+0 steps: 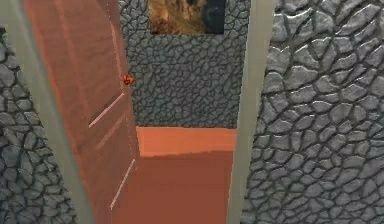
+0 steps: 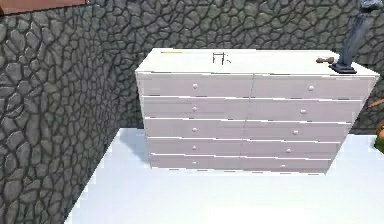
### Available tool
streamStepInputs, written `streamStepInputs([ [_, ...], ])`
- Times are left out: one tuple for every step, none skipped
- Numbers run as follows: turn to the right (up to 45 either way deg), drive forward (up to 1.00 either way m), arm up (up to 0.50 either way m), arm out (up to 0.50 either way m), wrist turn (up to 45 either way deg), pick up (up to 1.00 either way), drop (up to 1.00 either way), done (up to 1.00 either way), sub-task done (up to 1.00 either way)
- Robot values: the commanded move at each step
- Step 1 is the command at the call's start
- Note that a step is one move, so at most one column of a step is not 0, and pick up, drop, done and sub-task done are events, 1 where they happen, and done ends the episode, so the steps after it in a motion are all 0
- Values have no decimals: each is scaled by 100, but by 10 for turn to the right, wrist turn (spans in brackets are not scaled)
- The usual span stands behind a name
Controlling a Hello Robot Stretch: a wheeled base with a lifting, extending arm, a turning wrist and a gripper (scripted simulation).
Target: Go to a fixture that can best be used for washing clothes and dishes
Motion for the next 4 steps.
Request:
streamStepInputs([
  [0,30,0,0,0,0,0,0,0],
  [-240,0,0,0,0,0,0,0,0],
  [0,35,0,0,0,0,0,0,0],
  [240,0,0,0,0,0,0,0,0],
])
